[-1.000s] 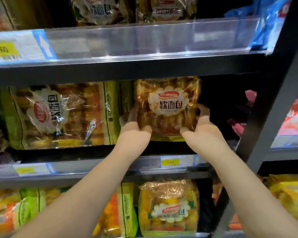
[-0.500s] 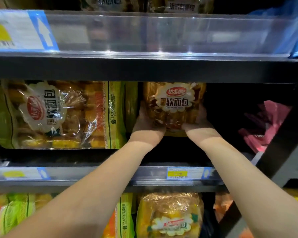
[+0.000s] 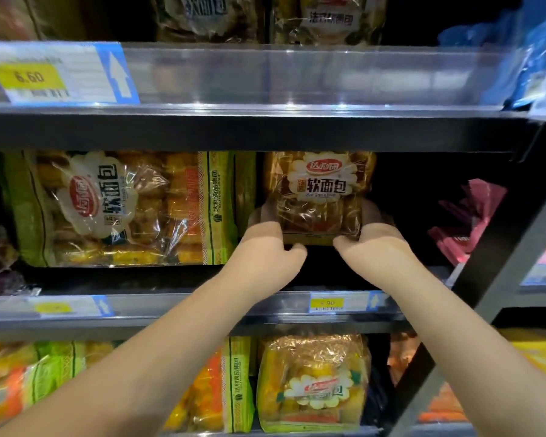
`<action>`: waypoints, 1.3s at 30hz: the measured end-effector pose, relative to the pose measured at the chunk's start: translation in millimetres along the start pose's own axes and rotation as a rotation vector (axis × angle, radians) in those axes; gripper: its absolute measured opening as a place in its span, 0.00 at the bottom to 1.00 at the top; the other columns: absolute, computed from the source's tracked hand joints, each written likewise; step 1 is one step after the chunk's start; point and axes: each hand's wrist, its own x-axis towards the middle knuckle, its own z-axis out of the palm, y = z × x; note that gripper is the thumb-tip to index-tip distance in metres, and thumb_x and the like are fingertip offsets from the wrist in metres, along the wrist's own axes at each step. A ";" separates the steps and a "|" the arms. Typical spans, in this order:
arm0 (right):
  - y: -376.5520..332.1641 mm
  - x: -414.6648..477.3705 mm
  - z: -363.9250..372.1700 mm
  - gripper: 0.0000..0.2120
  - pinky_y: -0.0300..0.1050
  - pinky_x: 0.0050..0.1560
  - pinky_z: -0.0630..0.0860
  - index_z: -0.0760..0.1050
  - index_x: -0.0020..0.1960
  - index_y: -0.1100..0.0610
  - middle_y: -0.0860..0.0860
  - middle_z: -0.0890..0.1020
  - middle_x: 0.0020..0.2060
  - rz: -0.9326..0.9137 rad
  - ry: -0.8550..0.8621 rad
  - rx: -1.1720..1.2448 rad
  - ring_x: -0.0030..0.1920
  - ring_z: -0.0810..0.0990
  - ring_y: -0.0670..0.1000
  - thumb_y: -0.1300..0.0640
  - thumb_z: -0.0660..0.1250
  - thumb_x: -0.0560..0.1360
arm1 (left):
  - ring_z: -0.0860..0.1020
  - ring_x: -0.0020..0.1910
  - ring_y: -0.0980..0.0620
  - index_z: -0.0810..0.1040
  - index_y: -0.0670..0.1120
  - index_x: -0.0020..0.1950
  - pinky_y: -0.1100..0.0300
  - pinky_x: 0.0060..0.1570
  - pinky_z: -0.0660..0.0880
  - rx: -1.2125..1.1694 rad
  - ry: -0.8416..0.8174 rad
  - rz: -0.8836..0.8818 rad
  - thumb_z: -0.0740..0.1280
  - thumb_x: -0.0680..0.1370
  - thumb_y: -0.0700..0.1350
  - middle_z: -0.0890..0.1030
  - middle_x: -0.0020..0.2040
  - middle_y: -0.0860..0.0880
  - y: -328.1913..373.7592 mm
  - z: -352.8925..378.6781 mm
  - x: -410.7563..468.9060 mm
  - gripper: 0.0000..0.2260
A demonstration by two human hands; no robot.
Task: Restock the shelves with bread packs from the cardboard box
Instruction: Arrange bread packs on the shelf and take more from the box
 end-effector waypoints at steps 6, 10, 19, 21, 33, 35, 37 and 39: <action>-7.0 -73.7 -16.5 0.29 0.48 0.64 0.76 0.66 0.77 0.52 0.53 0.72 0.69 -0.489 0.060 -0.301 0.68 0.73 0.55 0.47 0.67 0.79 | 0.70 0.72 0.43 0.63 0.46 0.79 0.50 0.71 0.69 0.503 0.154 0.367 0.67 0.80 0.49 0.68 0.74 0.43 -5.3 -33.0 -62.1 0.29; -24.7 -120.0 -51.1 0.30 0.49 0.65 0.75 0.64 0.79 0.50 0.50 0.70 0.71 -0.563 -0.024 -0.313 0.69 0.72 0.54 0.47 0.67 0.79 | 0.77 0.64 0.39 0.78 0.44 0.67 0.42 0.66 0.74 0.628 0.178 0.378 0.74 0.73 0.50 0.78 0.65 0.41 2.5 -83.5 -100.6 0.24; -126.0 -219.8 -191.8 0.29 0.54 0.54 0.79 0.73 0.72 0.54 0.54 0.78 0.62 -0.601 -0.143 -0.374 0.59 0.79 0.57 0.49 0.74 0.74 | 0.78 0.61 0.36 0.80 0.41 0.61 0.38 0.65 0.74 0.704 0.018 0.233 0.76 0.70 0.55 0.79 0.61 0.39 47.6 -246.5 -203.5 0.26; -161.4 -236.7 -235.5 0.27 0.52 0.58 0.77 0.68 0.75 0.52 0.52 0.75 0.63 -0.639 -0.171 -0.374 0.61 0.77 0.56 0.46 0.68 0.79 | 0.77 0.62 0.36 0.80 0.41 0.62 0.39 0.66 0.73 0.694 0.014 0.229 0.76 0.70 0.55 0.79 0.62 0.39 71.7 -298.0 -219.8 0.26; -369.6 -318.2 -475.6 0.32 0.51 0.65 0.73 0.61 0.80 0.49 0.49 0.70 0.71 -0.866 -0.206 -0.305 0.69 0.71 0.54 0.40 0.64 0.80 | 0.65 0.74 0.46 0.69 0.51 0.73 0.47 0.76 0.60 0.648 0.068 0.056 0.65 0.78 0.62 0.68 0.73 0.48 211.7 -585.0 -306.2 0.27; -388.8 -330.2 -488.1 0.32 0.52 0.65 0.73 0.61 0.80 0.49 0.50 0.70 0.71 -0.940 -0.219 -0.298 0.69 0.71 0.54 0.40 0.64 0.80 | 0.67 0.72 0.45 0.70 0.50 0.71 0.47 0.74 0.62 0.641 0.124 -0.005 0.66 0.78 0.61 0.70 0.70 0.47 219.7 -606.1 -328.2 0.26; -404.5 -339.4 -493.2 0.32 0.51 0.65 0.73 0.61 0.80 0.49 0.50 0.70 0.71 -1.016 -0.231 -0.294 0.70 0.71 0.54 0.40 0.64 0.80 | 0.70 0.70 0.44 0.73 0.48 0.69 0.47 0.71 0.65 0.650 0.194 -0.066 0.68 0.77 0.59 0.72 0.68 0.46 219.7 -620.9 -348.7 0.25; -421.9 -347.9 -493.4 0.32 0.50 0.66 0.72 0.60 0.80 0.48 0.49 0.70 0.72 -1.091 -0.238 -0.282 0.71 0.70 0.53 0.40 0.64 0.80 | 0.74 0.67 0.43 0.76 0.47 0.65 0.46 0.68 0.68 0.643 0.248 -0.139 0.71 0.75 0.57 0.76 0.65 0.45 215.4 -633.2 -368.9 0.23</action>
